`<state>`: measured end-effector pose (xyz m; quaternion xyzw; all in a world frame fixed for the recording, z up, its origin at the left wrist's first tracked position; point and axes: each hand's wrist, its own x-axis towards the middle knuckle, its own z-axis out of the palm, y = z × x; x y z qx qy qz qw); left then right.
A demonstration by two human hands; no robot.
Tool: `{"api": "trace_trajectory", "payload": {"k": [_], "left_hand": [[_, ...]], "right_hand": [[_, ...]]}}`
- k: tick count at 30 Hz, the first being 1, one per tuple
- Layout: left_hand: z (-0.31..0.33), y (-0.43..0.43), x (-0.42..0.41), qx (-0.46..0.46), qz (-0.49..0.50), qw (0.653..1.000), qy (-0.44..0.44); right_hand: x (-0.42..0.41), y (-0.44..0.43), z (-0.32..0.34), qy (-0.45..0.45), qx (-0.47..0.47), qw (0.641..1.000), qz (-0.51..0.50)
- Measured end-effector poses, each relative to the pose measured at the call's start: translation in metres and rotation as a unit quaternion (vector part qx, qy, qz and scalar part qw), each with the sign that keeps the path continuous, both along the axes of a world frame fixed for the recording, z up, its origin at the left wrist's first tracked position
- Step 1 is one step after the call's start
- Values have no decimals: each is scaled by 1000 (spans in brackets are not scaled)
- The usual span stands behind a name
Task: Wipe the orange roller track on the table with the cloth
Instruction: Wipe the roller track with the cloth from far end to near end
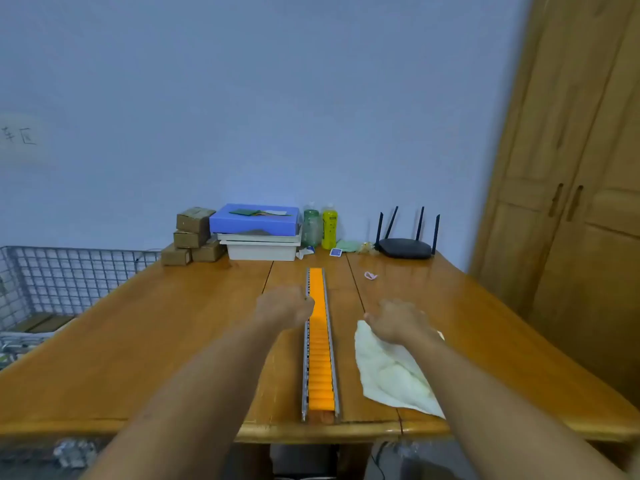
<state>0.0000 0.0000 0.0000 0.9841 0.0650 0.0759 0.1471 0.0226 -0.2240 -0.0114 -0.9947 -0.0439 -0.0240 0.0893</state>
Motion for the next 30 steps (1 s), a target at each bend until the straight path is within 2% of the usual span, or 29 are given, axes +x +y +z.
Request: {"api": "trace_trajectory", "payload": {"k": [3,8,10,16,21,24,30], "left_hand": [[-29,-8,-8,-3,2,999,39],[-61,-16,-8,5,-3,999,41],[-67,-13,-3,4,-1,999,42],[-69,-2,28,-7,5,1000,17],[-72,9,58,-16,10,1000,7],[-74,14,79,-21,12,1000,4],[-74,21,132,-72,12,997,-7]], "right_hand": [[-7,-7,-25,41,-18,999,-23],[-13,-7,-62,75,-24,997,-18],[-13,-5,-72,59,-51,997,-9],[-1,-8,-83,-87,-120,989,24],[30,-10,-80,-87,-68,991,72],[51,-9,-71,-76,-71,990,98],[112,5,-38,-116,-18,987,108]]}}
